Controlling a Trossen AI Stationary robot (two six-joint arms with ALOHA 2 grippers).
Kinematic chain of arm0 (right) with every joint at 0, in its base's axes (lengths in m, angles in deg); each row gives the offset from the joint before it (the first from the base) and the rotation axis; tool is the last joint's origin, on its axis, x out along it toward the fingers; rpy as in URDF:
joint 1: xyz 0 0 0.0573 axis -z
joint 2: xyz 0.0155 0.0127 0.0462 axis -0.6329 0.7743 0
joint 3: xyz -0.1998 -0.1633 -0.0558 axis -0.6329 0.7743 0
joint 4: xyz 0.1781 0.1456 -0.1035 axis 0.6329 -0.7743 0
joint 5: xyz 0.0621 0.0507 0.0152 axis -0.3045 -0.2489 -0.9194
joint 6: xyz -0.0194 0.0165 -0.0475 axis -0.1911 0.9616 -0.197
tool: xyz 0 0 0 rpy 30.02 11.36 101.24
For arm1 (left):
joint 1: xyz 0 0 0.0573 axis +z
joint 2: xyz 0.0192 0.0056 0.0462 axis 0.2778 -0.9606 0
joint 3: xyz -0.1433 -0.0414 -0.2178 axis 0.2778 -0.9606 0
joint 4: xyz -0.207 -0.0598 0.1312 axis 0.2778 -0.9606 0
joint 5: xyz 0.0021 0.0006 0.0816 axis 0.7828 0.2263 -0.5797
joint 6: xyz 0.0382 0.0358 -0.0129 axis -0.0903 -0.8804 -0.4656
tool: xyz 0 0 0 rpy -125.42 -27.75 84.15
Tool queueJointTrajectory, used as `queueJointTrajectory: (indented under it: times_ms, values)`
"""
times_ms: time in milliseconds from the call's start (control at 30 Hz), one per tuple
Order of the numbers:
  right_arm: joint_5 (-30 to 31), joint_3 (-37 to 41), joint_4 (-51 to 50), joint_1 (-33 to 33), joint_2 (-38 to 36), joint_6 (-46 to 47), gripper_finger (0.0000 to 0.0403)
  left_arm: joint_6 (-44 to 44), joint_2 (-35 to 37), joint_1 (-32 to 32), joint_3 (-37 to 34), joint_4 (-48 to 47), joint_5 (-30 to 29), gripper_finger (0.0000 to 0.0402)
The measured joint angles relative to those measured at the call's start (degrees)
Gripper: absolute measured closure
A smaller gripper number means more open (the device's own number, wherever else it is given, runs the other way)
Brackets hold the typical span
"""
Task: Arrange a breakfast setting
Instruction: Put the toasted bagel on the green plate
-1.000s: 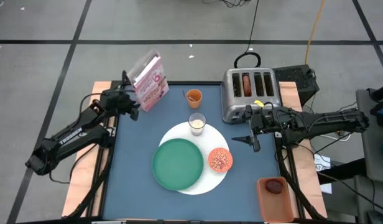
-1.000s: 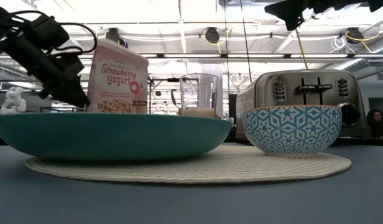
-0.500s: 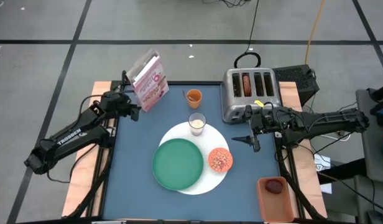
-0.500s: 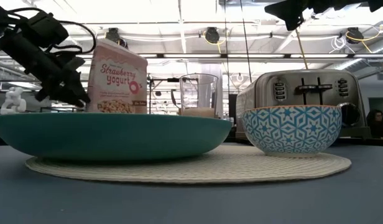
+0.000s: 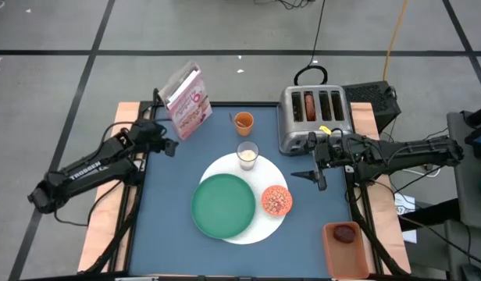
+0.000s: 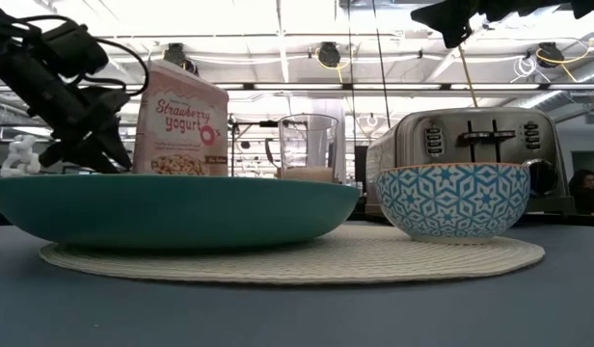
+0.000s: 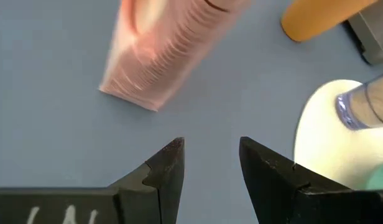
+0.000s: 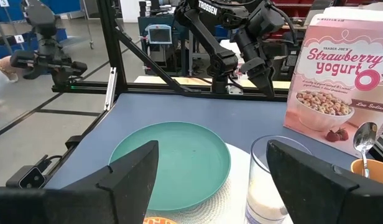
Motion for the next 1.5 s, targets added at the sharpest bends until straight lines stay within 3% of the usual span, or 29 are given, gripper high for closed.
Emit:
queueJointTrajectory:
  times_ms: [500,633,1200,1367,1500]
  values:
    - [0.0,0.0,0.0,0.0,0.0,0.16,0.0112,9.49,8.44,-15.71,0.0,-0.52,-0.27,0.0243]
    - [0.0,0.0,0.0,0.0,0.0,0.16,0.0112,9.97,11.01,-20.92,0.0,0.58,-2.92,0.0243]
    - [0.23,-0.14,1.57,0.0,-0.54,0.73,0.0112,-1.98,8.22,-46.36,-0.02,24.75,-17.4,0.0243]
    - [5.6,-4.7,0.09,0.0,-0.7,2.02,0.0112,-4.65,4.52,-49.61,-0.02,28.86,-20.98,0.0243]
    - [14.55,-10.74,-5.99,0.0,-0.23,2.18,0.0112,-4.89,1.6,-50.39,-0.02,30.58,-22.98,0.0243]
